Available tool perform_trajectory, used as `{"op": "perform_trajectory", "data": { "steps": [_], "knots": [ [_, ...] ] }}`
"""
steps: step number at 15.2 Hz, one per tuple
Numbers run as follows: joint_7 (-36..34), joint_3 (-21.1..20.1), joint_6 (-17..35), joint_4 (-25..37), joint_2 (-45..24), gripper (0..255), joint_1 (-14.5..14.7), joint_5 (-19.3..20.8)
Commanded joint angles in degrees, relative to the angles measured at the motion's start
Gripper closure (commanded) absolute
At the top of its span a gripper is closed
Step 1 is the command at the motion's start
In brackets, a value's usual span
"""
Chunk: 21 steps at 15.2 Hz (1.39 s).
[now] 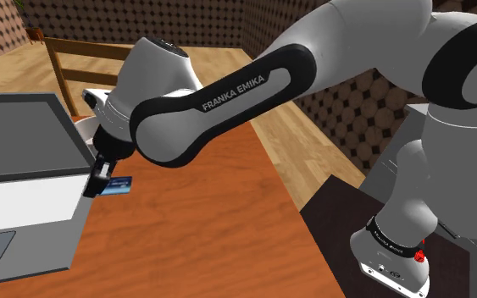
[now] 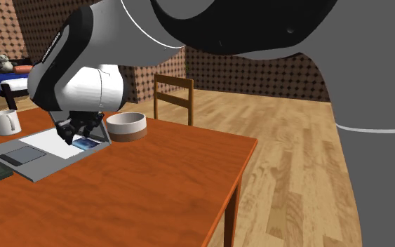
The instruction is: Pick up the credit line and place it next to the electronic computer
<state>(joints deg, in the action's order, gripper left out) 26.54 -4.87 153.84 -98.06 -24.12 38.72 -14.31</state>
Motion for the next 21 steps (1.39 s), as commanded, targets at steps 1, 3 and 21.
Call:
{"op": "perform_trajectory", "data": {
  "steps": [1,3,21],
  "knots": [
    [0.5,-0.2,1.4,-0.6,-0.7,255,-0.1,-0.3],
    [0.9,-0.5,2.6,-1.1,-1.5,255,-0.3,-0.7],
    [3.3,-1.9,8.7,-2.8,-6.0,255,-1.1,-2.2]
  ]
}}
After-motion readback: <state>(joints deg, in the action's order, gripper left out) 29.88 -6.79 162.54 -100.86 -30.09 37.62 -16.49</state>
